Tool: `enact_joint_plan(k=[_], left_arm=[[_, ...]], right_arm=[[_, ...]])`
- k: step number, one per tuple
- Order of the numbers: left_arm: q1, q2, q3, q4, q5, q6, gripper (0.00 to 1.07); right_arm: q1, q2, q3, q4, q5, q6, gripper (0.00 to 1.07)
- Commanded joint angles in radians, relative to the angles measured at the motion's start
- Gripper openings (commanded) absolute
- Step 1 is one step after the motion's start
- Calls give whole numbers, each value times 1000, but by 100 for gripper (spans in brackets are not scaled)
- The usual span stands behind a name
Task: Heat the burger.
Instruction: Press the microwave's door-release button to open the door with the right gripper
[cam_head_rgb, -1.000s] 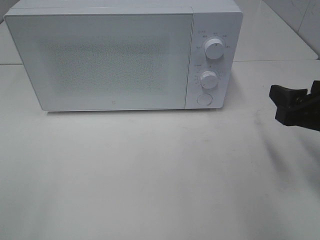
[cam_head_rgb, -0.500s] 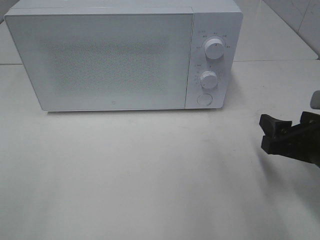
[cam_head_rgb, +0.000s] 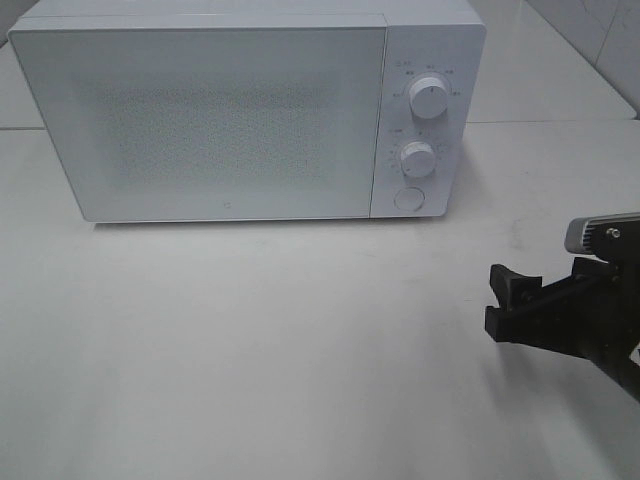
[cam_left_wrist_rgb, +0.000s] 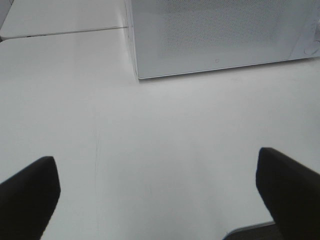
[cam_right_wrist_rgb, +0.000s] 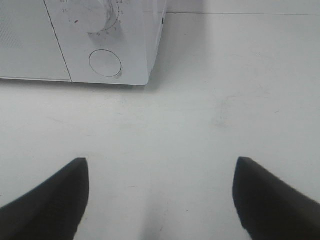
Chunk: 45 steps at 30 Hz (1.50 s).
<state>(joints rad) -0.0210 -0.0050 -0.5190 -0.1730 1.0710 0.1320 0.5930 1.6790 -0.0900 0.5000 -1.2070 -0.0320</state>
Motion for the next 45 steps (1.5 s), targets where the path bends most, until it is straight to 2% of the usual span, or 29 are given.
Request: enact_joint_plan(k=[1,15,22,27,30,31,32,34,35,37,38,39,40,42,45], left_arm=[[3,-17,2,-11,-2,-8,100],[3,-17,2,-11,-2,-8,100],[3,-17,2,-11,-2,-8,100],[3,-17,2,-11,-2,-8,100],[3,-17,2,-11,-2,-8,100],[3,-17,2,-11,-2,-8,100],[3,-17,2,-11,-2,-8,100],[3,-17,2,-11,-2,-8,100],[3,-17,2,-11,-2,-8,100],[3,-17,2,-11,-2,-8,100],[3,-17,2,-11,-2,-8,100],[3,-17,2,-11,-2,-8,100],[3,-17,2,-11,-2,-8,100],[3,-17,2,-11,-2,-8,100],[3,-17,2,-11,-2,-8,100]], right_arm=[[55,37,-54,62,-141,-34,76],[73,85,-205,66,-122,-76,76],[73,113,-230,63,-100,-70,76],[73,114,-230,64,-103,24,76],[73,114,-230,62,-103,157,76],[73,114,-230,63,-103,283,74],[73,114,-230,63,-103,283,74],[73,114,-230,62,-103,475,71],[73,114,-230,62,-103,475,71],[73,114,-230,62,-102,681,65],[73,114,-230,62,-102,681,65],[73,114,-230,61,-100,835,61],[73,114,-230,61,-100,835,61],[73,114,-230,58,-99,1032,54],[73,114,-230,58,-99,1144,49]])
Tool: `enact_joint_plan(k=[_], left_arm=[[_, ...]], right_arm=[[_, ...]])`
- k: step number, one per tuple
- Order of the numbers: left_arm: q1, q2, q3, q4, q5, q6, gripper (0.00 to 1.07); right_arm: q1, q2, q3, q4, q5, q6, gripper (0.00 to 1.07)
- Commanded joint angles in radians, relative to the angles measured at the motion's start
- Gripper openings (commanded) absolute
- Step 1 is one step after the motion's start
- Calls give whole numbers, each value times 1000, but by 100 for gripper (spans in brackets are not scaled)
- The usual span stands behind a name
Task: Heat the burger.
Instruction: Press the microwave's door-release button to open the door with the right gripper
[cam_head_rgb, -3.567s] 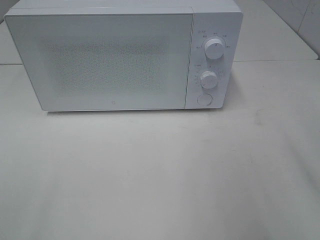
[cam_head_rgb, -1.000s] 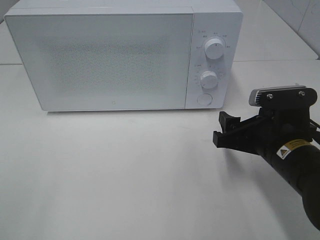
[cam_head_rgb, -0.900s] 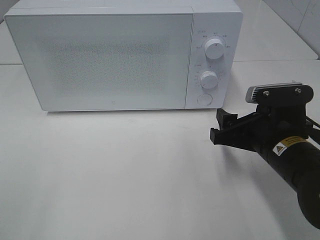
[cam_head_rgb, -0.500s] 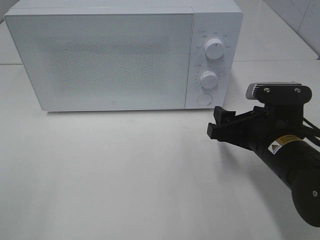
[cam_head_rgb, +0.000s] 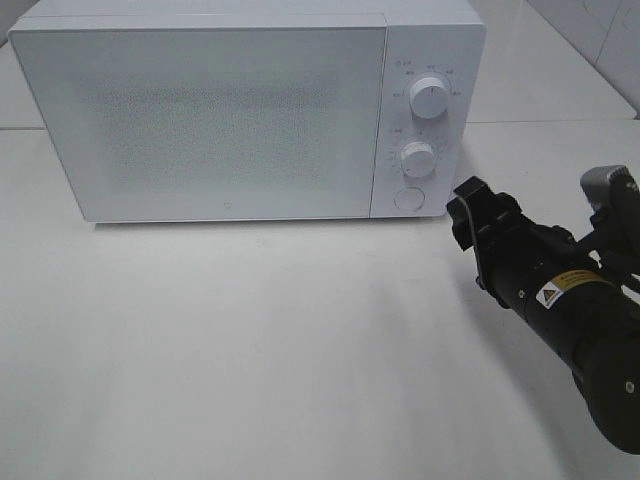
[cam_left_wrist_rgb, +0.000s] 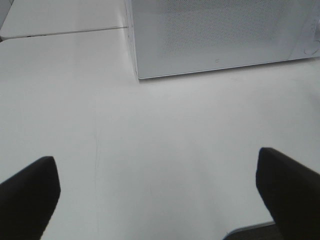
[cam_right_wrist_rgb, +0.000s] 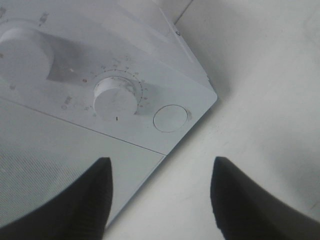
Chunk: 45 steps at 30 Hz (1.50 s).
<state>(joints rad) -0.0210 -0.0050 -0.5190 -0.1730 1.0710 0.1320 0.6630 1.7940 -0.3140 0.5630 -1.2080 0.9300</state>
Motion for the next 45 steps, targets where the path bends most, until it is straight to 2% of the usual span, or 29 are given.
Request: enact_joint_plan(k=[1,3,5,8,10,12,26,41,45], left_arm=[[3,-17,2,-11,-2,-8,100],[3,-17,2,-11,-2,-8,100],[3,-17,2,-11,-2,-8,100],[3,-17,2,-11,-2,-8,100],[3,-17,2,-11,-2,-8,100],[3,-17,2,-11,-2,-8,100],[3,-17,2,-11,-2,-8,100],[3,-17,2,-11,-2,-8,100],[3,-17,2,-11,-2,-8,100]], right_arm=[[3,-1,-6,-5,-97,280,43],[3,-1,-6,-5,-95,325,39],[3,-1,-6,-4,-94,417,22],[3,-1,-6,-4,-90,427,17],[3,-1,-6,6,-49,468,3],[3,-1,-9,9,-44,477,0],[0,46,-91,53,32,498,0],[0,172,-236,104,100,468,0],[0,232,-304,100,110,469,0]])
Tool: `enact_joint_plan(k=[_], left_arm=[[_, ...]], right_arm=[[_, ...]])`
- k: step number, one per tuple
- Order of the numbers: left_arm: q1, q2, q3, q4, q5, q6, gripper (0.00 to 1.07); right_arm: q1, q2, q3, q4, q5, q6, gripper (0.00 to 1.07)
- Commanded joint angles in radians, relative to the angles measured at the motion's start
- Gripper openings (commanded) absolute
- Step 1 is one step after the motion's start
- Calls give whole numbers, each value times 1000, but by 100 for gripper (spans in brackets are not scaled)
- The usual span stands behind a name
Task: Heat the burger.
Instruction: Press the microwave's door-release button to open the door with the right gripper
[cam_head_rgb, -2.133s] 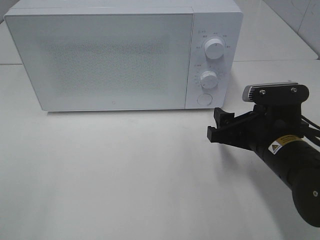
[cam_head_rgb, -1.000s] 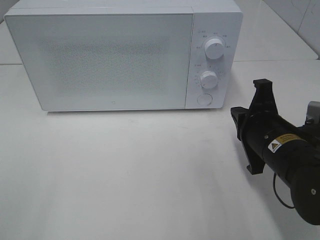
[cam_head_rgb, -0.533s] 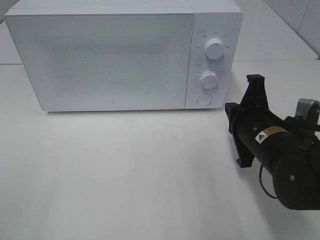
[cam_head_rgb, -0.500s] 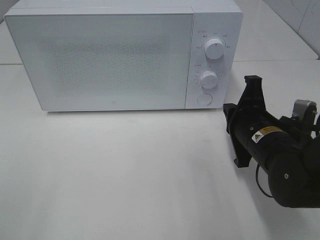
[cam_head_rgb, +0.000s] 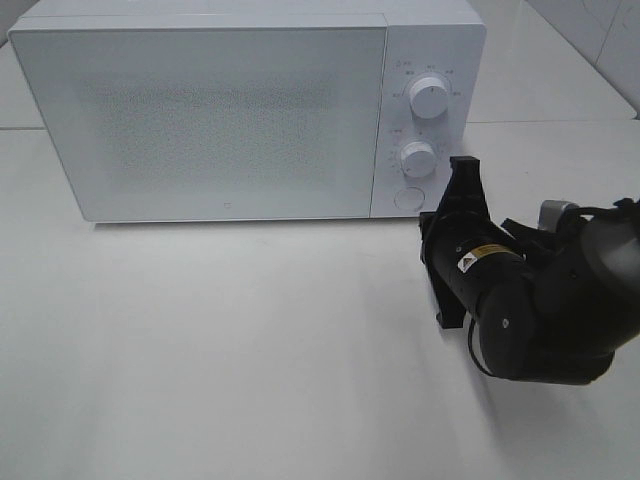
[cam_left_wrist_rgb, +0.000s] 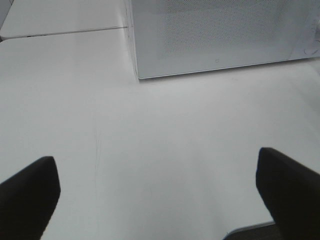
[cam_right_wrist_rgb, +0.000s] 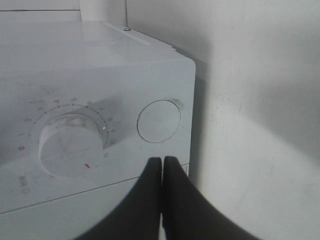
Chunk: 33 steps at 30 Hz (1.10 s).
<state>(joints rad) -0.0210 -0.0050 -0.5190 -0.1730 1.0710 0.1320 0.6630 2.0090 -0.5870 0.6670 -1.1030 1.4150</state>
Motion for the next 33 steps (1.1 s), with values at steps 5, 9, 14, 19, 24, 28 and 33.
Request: enact_joint_plan(k=[5,9,14,19,24,28,33], left_arm=[[3,-17,2,-11,-2,-8,100],[3,-17,2,-11,-2,-8,100],[3,-17,2,-11,-2,-8,100],[3,-17,2,-11,-2,-8,100],[3,-17,2,-11,-2,-8,100],[3,-17,2,-11,-2,-8,100],[3,-17,2,-11,-2,-8,100]], right_arm=[[-23,49,-67,-26,18,-17,0],[-49,71,-102,-35,29,-26,0],[-71,75,-131,-43,36,-42,0],[-94,75,-161,-53,76,-46,0],[-104,103,-187,-70,81,-29,0],[-103,108,-199,-87,83,-12,0],[-104,129,-216,-76,82,-12,0]])
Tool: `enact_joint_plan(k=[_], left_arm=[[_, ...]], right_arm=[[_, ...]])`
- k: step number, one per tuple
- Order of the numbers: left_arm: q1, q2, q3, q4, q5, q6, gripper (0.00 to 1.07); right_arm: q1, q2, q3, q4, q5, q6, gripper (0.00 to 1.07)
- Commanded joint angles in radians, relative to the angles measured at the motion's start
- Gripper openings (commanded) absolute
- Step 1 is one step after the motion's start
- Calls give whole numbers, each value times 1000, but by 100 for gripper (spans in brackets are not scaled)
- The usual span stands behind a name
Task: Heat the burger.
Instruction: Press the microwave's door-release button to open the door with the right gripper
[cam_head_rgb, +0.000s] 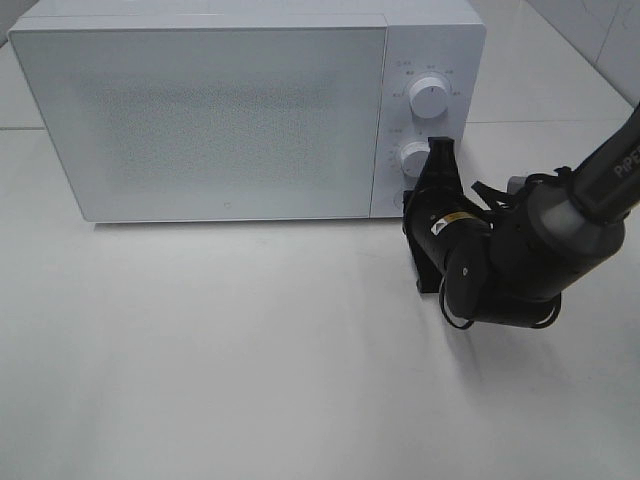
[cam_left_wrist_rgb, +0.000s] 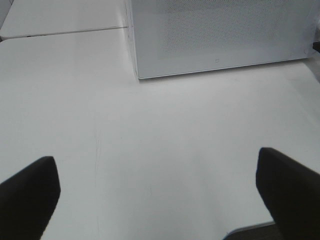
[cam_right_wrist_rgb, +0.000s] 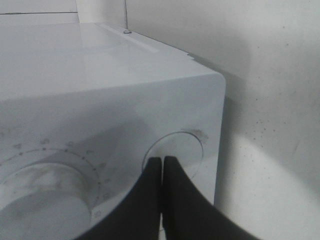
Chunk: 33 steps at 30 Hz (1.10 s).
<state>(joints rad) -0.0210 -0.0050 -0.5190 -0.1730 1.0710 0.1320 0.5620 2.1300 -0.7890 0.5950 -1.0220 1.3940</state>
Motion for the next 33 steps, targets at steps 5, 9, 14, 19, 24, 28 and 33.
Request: enact_joint_plan(k=[5,9,14,19,24,28,33], left_arm=[[3,-17,2,-11,-2,-8,100],[3,-17,2,-11,-2,-8,100],[3,-17,2,-11,-2,-8,100],[3,-17,2,-11,-2,-8,100],[3,-17,2,-11,-2,-8,100],[3,-17,2,-11,-2,-8,100],[3,-17,2,-11,-2,-8,100]], right_arm=[[-3,24,-31,-4,-1,9,0],[-3,24,-41,27,-7,-25,0],[-3,51,-67,30,-1,-20,0],[-3,59,-94,40,-14,-18,0],[-3,59,-116,50,-127,-28,0],[-3,59,-152,49,-193,-28,0],[-3,59,-193,49,-218,-31,0]])
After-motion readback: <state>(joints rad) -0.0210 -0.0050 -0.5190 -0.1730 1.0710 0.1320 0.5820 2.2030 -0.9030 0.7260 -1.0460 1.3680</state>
